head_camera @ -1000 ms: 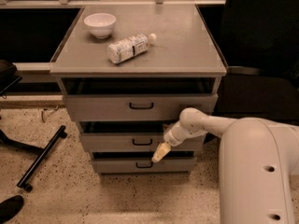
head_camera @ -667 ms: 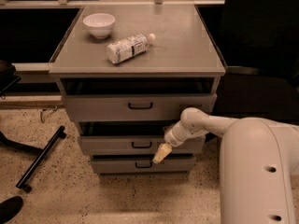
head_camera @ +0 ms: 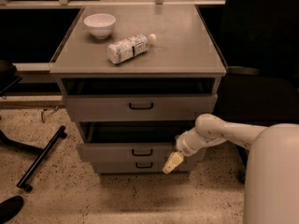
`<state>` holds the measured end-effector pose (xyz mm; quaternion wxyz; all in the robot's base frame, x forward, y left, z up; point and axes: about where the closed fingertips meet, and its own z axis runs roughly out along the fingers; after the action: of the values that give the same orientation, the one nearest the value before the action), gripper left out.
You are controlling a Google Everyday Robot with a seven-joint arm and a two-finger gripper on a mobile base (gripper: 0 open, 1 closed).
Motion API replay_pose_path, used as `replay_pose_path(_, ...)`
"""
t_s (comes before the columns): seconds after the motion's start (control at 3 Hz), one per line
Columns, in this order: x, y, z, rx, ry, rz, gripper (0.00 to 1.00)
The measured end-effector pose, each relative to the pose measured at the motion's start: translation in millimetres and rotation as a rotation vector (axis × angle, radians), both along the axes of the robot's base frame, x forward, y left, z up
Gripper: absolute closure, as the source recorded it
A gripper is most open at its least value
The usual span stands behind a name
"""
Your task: Open middle drawer
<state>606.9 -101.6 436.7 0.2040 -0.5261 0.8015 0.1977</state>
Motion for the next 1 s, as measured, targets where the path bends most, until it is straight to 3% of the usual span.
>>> replay_pose_path(0.33,0,0,0,0.0,0.0,0.0,0.0)
replay_pose_path(0.67,-11,5,-8,0.003,0.061,0.023,0.0)
replay_pose_path(1.0,-11,5,-5,0.003,0.062,0.023,0.0)
